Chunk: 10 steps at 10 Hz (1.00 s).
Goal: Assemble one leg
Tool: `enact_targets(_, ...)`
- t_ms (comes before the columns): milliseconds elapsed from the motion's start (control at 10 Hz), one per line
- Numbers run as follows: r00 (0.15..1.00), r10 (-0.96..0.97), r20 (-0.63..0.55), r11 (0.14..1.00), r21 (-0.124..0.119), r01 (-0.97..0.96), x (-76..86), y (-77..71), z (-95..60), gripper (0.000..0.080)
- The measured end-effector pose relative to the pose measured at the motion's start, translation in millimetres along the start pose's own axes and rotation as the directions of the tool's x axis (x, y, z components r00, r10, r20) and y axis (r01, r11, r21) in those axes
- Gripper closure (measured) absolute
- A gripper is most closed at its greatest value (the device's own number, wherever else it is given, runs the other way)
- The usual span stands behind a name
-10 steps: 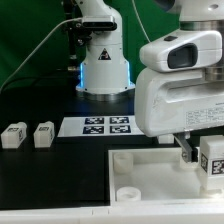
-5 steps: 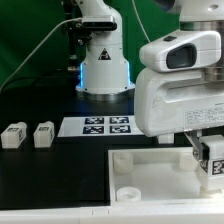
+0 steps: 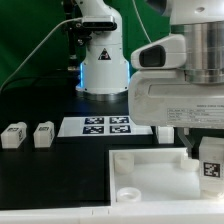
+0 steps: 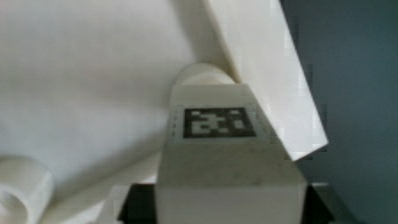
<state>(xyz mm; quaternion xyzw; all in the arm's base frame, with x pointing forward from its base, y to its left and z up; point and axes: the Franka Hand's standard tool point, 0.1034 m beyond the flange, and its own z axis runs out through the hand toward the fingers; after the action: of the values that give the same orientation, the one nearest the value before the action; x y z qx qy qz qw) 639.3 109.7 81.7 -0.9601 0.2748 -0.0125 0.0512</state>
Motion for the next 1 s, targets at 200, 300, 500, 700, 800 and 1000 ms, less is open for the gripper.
enact_targets(200,0.965,0.264,0.005,0.965,0.005,-0.264,0.8,3.0,0.0,0.0506)
enact_targets(300,0.960,0.280,0.005,0.960,0.004,-0.280,0.7,3.1,0.0,0.0506)
enact_targets(500,0.884,0.467,0.009,0.884,-0.003,-0.467,0.5,5.0,0.1,0.0506)
enact_targets(700,0.750,0.661,0.021,0.750,0.015,-0.662,-2.2,6.5,1.1,0.0506)
enact_targets(800,0.626,0.779,0.031,0.625,0.026,-0.780,-6.3,5.6,1.5,0.0505)
enact_targets(1000,0.391,0.917,0.073,0.389,0.048,-0.920,-13.0,0.1,2.7,0.0505)
